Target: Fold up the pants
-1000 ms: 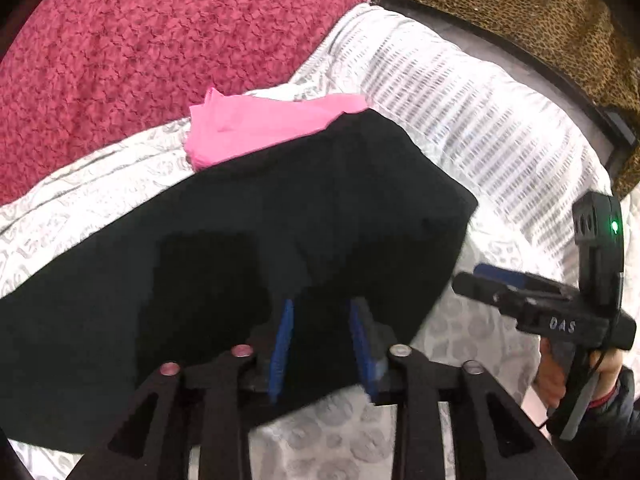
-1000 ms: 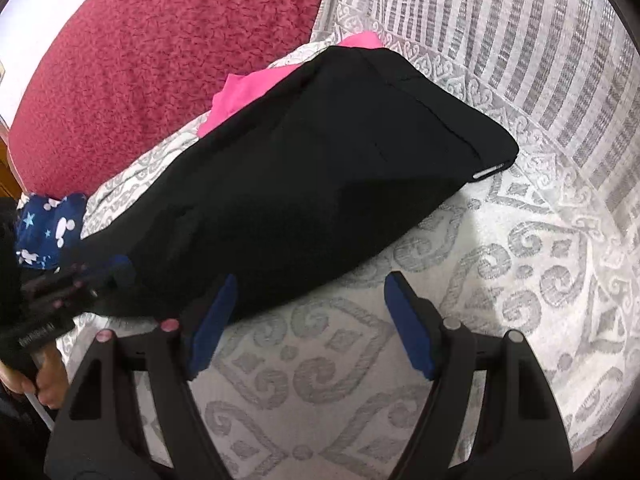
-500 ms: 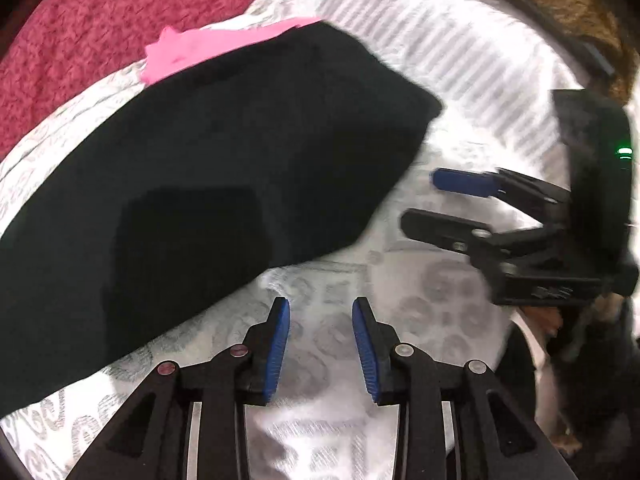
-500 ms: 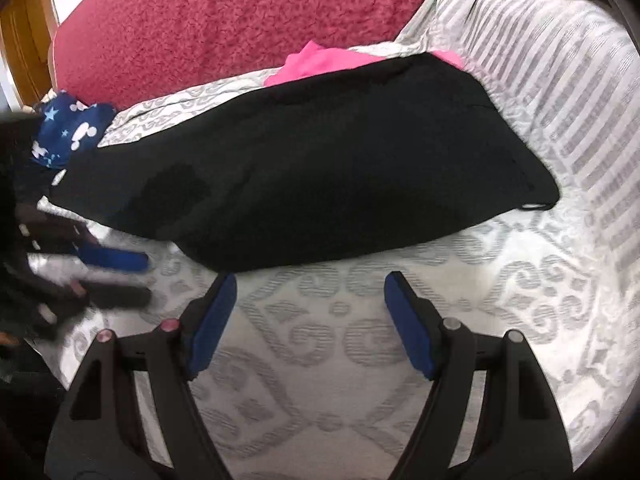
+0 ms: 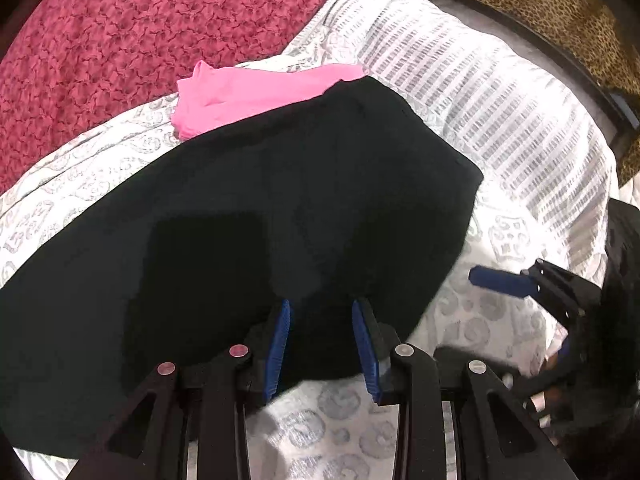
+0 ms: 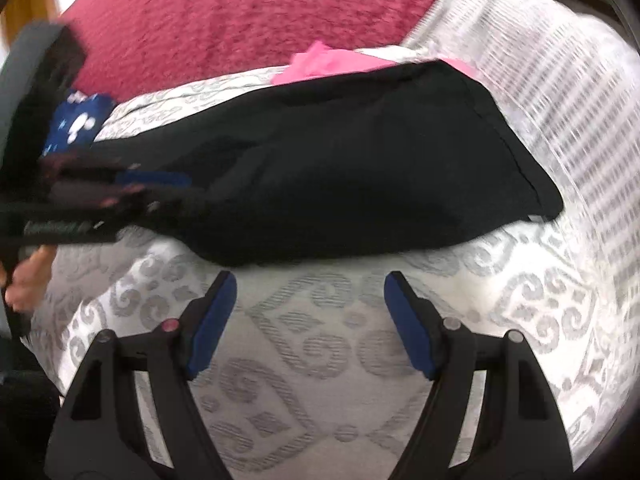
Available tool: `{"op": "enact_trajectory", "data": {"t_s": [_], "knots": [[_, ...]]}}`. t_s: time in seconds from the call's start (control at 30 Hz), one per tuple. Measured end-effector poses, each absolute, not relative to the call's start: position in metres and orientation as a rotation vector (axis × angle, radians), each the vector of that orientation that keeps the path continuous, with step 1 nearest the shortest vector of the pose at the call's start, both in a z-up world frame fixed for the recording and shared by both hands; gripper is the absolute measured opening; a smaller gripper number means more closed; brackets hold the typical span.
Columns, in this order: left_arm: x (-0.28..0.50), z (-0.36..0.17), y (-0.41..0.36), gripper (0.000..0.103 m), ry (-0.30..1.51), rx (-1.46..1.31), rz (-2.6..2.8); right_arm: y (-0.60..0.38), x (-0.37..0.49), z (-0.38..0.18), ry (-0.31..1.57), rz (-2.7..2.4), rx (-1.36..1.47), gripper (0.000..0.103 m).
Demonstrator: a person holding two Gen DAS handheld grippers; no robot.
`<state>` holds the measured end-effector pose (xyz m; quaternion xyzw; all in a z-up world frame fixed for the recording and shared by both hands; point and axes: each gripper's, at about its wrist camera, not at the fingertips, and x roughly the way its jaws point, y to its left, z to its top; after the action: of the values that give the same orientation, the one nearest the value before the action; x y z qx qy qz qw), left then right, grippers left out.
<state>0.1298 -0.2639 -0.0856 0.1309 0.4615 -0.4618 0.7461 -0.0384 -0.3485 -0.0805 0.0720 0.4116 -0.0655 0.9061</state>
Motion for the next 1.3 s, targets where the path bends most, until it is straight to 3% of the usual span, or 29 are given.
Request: {"op": "enact_trajectory", "data": {"t_s": [0.4, 0.43, 0.47, 0.5, 0.53, 0.57, 0.77, 1.0, 1.1, 1.3], "knots": [[0.148, -0.073, -0.21, 0.033, 0.977, 0.237, -0.903, -0.299, 0.011, -0.102, 0.899, -0.034, -0.167, 0.076], [0.148, -0.071, -0.203, 0.033, 0.972, 0.237, -0.9, -0.299, 0.013, -0.102, 0.896, -0.035, -0.173, 0.067], [0.145, -0.069, -0.194, 0.033, 0.968, 0.24, -0.9, -0.3, 0.017, -0.1, 0.896, -0.027, -0.161, 0.038], [0.143, -0.069, -0.189, 0.033, 0.971, 0.245, -0.906, -0.305, 0.022, -0.097, 0.911, 0.021, -0.108, 0.025], [0.14, -0.069, -0.185, 0.033, 0.978, 0.251, -0.916, -0.31, 0.025, -0.094, 0.917, 0.068, -0.046, 0.014], [0.134, -0.07, -0.183, 0.033, 0.989, 0.266, -0.939, -0.316, 0.027, -0.089, 0.911, 0.079, 0.007, 0.012], [0.101, -0.087, -0.203, 0.033, 0.981, 0.371, -1.048, -0.337, 0.03, -0.068, 0.897, 0.133, 0.202, 0.007], [0.088, -0.085, -0.238, 0.033, 0.823, 0.457, -1.051, -0.34, 0.039, -0.055, 0.934, 0.145, 0.244, 0.007], [0.088, -0.087, -0.25, 0.039, 0.813, 0.505, -1.09, -0.343, 0.042, -0.052, 0.936, 0.15, 0.259, 0.007], [0.095, -0.086, -0.273, 0.04, 0.798, 0.527, -1.134, -0.349, 0.046, -0.053, 0.956, 0.186, 0.317, 0.01]]}}
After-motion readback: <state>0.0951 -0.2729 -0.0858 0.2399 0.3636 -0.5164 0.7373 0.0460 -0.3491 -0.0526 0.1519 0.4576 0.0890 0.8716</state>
